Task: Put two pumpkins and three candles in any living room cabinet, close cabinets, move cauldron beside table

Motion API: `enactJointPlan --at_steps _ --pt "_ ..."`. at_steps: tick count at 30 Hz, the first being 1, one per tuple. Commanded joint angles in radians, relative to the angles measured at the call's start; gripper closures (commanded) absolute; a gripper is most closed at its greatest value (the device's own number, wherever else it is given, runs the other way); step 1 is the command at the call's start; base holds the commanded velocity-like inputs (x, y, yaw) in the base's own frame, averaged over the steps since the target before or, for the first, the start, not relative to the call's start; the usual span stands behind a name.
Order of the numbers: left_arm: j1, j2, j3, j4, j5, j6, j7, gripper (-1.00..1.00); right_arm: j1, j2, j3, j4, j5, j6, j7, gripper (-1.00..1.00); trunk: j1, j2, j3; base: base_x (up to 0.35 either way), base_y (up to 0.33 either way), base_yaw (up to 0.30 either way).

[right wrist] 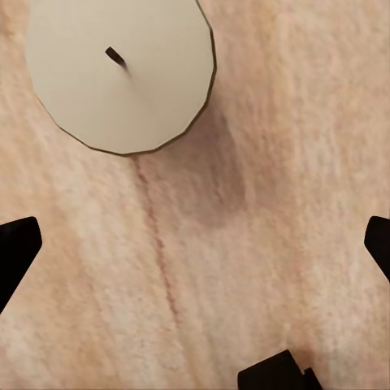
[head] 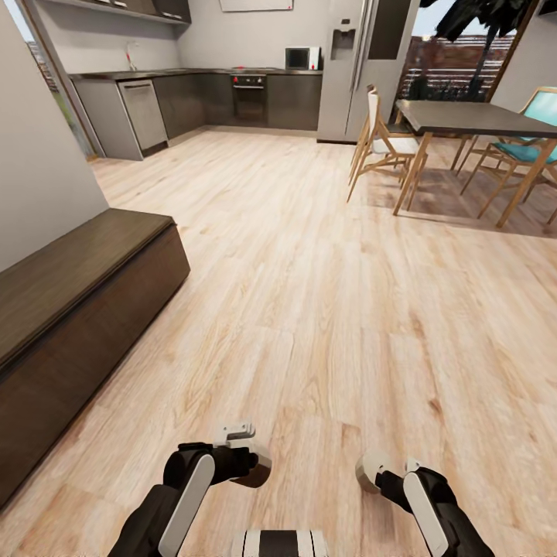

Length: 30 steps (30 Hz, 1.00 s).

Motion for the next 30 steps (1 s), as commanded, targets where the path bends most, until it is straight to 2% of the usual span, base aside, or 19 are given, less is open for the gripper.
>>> enactJointPlan --at_steps 1,4,8,30 --pt "-0.001 0.0 0.0 -0.001 0.012 0.003 0.01 1.0 0.0 0.001 -0.001 -0.001 -0.011 0.001 -0.008 -1.0 0.0 0.0 -0.001 0.0 0.0 0.0" --pt "-0.001 0.005 0.006 -0.039 0.012 0.036 0.006 1.0 0.0 0.001 0.0 -0.001 -0.009 0.001 -0.007 -1.0 0.0 0.0 -0.001 0.0 0.0 0.0" --pt "0.0 0.01 0.008 -0.069 0.012 0.043 0.002 1.0 0.0 0.002 0.0 -0.001 -0.008 0.001 -0.007 -1.0 0.0 0.0 -0.001 0.051 0.0 0.0" --pt "0.001 0.01 0.004 -0.075 0.011 0.037 0.003 1.0 0.0 0.002 0.012 0.0 -0.007 0.001 -0.007 -1.0 0.0 0.0 -0.001 0.083 -0.024 0.0"
